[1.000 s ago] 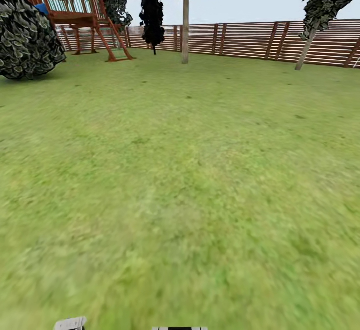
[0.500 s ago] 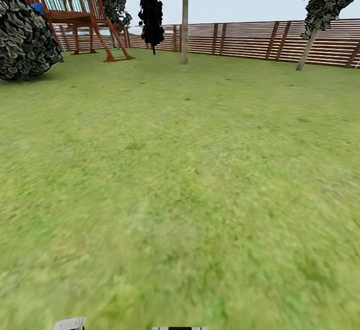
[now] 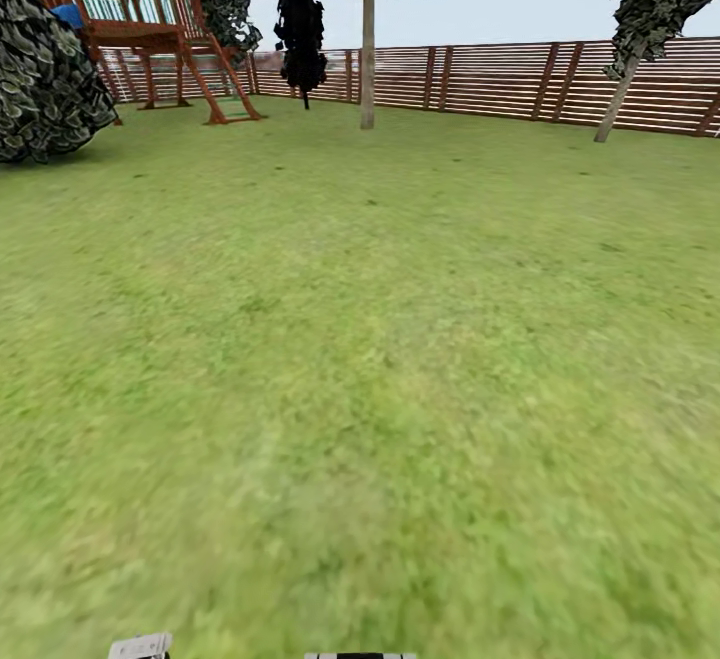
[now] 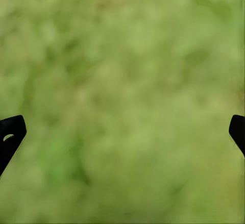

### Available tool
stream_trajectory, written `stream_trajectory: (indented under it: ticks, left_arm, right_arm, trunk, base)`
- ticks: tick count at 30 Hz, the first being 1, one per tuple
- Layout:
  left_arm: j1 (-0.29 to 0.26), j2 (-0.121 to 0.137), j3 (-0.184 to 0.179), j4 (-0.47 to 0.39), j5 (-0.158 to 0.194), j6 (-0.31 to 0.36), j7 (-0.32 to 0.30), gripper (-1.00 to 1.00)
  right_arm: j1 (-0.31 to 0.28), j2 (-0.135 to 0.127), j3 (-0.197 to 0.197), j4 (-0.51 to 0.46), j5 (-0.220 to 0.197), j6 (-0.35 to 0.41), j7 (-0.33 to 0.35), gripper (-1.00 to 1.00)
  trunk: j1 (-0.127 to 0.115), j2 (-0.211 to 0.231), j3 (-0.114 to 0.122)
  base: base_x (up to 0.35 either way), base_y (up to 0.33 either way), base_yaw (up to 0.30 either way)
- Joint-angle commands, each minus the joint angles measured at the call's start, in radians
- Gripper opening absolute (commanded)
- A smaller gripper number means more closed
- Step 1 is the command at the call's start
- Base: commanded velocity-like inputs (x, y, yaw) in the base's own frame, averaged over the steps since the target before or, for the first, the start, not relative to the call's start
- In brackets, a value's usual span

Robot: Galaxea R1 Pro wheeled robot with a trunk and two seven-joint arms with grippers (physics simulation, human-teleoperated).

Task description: In the garden, pick up the pesticide atomizer on the floor and spray pesticide onto both trees until each tree trunk is fully covered.

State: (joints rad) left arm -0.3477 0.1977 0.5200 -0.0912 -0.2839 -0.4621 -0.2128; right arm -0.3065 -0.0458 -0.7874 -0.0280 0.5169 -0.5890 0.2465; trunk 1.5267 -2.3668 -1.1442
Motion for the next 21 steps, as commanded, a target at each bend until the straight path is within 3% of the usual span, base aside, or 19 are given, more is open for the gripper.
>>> stream_trajectory:
  ticks: [1,21]
  left_arm:
    - [-0.001,0.0,0.009,0.001,-0.006,-0.003,-0.005,-1.0]
    - [-0.001,0.0,0.009,0.001,-0.006,-0.003,-0.005,-1.0]
  right_arm:
    - [0.0,0.0,-0.009,0.0,0.003,-0.002,0.007,1.0]
    - [0.0,0.0,-0.009,0.0,0.003,-0.002,0.007,1.0]
  trunk:
    - [0.0,0.0,-0.001]
    - [0.0,0.0,-0.001]
  base:
    - [0.332,-0.107,0.0]
    - [0.332,-0.107,0.0]
